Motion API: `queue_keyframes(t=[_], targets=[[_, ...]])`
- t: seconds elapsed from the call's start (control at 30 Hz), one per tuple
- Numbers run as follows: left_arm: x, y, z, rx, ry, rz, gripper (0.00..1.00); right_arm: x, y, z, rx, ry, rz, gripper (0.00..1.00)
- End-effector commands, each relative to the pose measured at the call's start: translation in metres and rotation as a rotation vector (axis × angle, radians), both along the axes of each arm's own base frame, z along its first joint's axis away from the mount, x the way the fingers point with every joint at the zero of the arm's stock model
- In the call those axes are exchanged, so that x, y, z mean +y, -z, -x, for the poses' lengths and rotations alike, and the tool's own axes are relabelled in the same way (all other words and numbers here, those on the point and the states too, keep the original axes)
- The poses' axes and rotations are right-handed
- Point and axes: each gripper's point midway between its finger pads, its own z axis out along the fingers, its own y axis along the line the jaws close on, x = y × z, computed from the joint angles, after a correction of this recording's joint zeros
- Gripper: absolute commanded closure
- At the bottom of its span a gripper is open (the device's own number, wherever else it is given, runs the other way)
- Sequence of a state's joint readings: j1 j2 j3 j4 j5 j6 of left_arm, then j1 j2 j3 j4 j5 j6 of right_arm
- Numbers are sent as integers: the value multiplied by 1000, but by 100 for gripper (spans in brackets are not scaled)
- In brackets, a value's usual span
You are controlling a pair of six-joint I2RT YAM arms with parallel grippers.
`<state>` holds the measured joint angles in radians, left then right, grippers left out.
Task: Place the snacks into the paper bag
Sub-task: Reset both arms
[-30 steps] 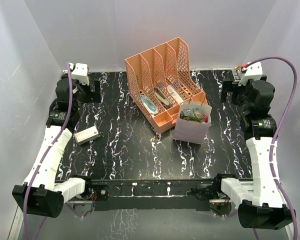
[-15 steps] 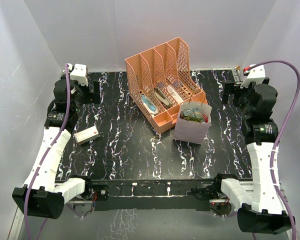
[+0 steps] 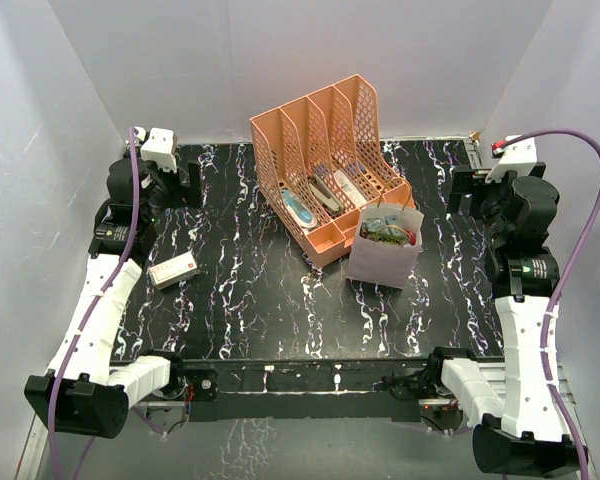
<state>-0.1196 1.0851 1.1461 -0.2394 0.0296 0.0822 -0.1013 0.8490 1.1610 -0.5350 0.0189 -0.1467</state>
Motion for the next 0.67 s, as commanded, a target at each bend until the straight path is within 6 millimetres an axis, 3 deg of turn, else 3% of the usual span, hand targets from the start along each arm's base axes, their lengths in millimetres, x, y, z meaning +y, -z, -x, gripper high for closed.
queue_keyframes(t=[0.0,0.63], targets=[[0,-12,4,-39,4,21,2,-5,-9,0,-40,34,-12,2],[2,-10,4,-36,2,7,2,-3,-5,-1,-27,14,-17,2]])
